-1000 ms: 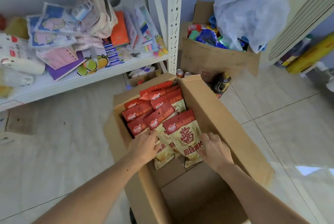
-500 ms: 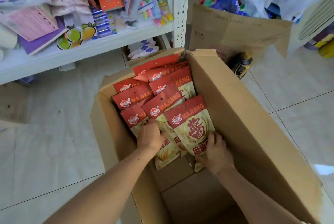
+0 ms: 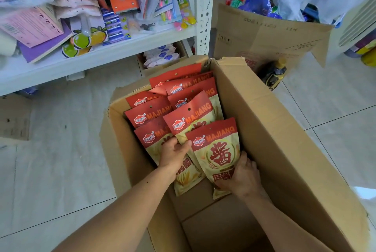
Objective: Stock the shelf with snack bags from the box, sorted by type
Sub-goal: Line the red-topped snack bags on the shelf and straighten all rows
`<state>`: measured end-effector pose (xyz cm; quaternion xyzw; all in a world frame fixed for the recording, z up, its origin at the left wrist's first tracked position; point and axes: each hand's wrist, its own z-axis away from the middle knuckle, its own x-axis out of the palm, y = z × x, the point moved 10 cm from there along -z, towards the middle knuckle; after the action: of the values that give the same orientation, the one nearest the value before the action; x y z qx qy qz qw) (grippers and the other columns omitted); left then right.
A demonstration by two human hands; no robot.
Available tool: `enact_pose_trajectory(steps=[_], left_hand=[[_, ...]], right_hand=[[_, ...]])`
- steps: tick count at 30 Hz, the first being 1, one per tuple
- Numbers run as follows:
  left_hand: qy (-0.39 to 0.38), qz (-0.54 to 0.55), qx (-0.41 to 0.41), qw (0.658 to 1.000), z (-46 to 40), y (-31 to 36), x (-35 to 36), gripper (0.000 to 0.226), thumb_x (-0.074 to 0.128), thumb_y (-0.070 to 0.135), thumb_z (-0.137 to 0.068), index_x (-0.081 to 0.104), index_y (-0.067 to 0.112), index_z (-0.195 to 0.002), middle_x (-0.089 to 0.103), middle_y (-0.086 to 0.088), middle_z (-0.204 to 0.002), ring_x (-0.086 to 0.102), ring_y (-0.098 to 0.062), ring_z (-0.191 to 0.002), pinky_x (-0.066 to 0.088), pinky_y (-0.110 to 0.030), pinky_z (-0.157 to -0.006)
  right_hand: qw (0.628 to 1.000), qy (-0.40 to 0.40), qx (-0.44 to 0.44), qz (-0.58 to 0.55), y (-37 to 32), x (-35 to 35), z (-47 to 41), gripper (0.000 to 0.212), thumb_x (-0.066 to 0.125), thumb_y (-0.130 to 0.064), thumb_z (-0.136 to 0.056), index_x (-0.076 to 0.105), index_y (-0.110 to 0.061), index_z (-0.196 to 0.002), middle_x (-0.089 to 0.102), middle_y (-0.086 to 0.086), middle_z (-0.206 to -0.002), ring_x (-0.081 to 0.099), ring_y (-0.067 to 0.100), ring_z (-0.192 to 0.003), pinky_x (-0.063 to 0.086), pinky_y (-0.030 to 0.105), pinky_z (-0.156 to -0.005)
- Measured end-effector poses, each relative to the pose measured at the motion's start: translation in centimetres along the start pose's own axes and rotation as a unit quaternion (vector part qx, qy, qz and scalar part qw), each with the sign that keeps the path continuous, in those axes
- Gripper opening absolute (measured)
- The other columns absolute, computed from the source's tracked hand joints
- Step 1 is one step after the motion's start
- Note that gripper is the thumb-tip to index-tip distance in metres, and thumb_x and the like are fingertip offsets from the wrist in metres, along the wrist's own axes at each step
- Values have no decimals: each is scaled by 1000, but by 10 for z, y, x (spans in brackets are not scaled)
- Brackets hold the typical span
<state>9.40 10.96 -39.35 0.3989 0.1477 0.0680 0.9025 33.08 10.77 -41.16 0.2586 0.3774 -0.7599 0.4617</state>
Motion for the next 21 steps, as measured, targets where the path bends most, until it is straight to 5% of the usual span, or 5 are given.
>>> enact_pose_trajectory(steps=[7, 14, 16, 18, 21], left_hand=[[-26, -5, -5, 1000, 16, 22, 0, 9, 56, 36, -96, 61, 29, -94, 64, 2, -113, 61, -15, -109, 51, -37, -96], [-48, 10, 4, 999, 65, 78, -16, 19, 48, 38, -99, 52, 30, -116, 64, 6, -114, 61, -10, -104, 49, -23, -77], [-47, 19, 16, 999, 82, 101, -25, 20, 48, 38, -99, 53, 30, -116, 65, 5, -116, 62, -12, -106, 51, -27, -84], [-44, 22, 25, 998, 99, 125, -33, 12, 49, 40, -99, 54, 38, -109, 65, 9, -115, 62, -13, -109, 50, -37, -96], [-32, 17, 57, 998, 133, 176, -52, 7, 46, 40, -99, 47, 40, -107, 57, 20, -110, 57, -1, -101, 44, -31, -95]], right_hand=[[990, -22, 8, -140, -7, -18, 10, 84, 92, -32, -59, 37, -19, -122, 55, 0, -117, 58, 20, -114, 55, 39, -89], [968, -100, 3, -228, -37, -59, 53, 64, 91, -24, -62, 52, -26, -113, 65, -13, -104, 63, 6, -100, 53, 29, -85], [963, -111, 2, -245, -46, -80, 67, 56, 92, -23, -60, 59, -26, -105, 68, -13, -99, 65, 5, -93, 54, 25, -79], [957, -117, 7, -267, -55, -101, 79, 50, 94, -23, -56, 65, -25, -97, 73, -11, -92, 68, 6, -88, 58, 29, -78], [948, -125, -3, -294, -78, -141, 103, 46, 95, -19, -53, 71, -22, -92, 76, -9, -87, 73, 10, -83, 61, 38, -80]])
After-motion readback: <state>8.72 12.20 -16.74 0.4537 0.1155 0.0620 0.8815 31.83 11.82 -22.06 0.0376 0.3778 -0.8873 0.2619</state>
